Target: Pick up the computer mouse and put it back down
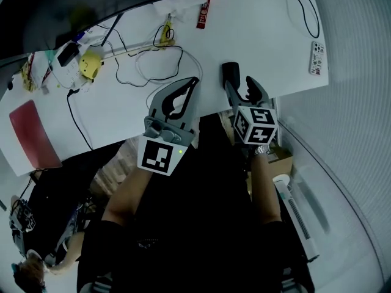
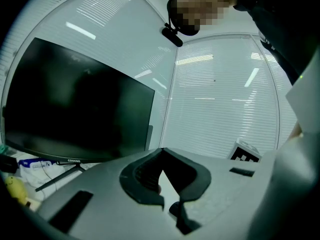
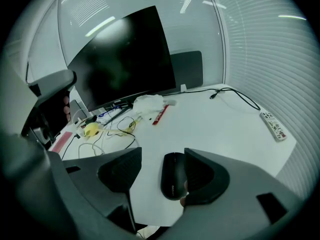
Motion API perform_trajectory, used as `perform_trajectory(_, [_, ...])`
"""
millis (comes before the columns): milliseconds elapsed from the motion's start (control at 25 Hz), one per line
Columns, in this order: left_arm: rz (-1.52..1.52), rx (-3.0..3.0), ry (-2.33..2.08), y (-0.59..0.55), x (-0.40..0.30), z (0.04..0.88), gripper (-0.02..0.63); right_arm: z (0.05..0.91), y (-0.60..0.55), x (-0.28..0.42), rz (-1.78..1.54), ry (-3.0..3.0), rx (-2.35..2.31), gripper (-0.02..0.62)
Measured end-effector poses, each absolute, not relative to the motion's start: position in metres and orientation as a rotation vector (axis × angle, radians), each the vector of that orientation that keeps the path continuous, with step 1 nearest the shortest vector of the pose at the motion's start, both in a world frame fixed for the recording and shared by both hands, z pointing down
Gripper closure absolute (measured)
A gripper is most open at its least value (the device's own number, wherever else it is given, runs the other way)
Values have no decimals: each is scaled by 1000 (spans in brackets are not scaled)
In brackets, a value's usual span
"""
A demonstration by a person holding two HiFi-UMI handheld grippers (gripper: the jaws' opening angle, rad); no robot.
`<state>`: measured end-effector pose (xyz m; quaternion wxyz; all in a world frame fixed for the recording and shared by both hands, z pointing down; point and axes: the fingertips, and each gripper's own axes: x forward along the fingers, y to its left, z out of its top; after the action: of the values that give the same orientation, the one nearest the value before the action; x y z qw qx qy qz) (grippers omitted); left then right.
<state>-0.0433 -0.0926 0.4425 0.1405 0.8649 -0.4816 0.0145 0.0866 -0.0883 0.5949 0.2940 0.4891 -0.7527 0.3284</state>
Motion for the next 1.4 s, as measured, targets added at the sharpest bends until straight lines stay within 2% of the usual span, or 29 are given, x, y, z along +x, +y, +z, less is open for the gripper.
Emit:
perform_trajectory(640, [59,2515,-1334,-91,-43,455,600,674,-73,98,890,-1763,1275,336])
perform_trajectory(1400, [60,2487,-1347,-95,-58,467,600,710,-78,93,887,-1640,1206,318])
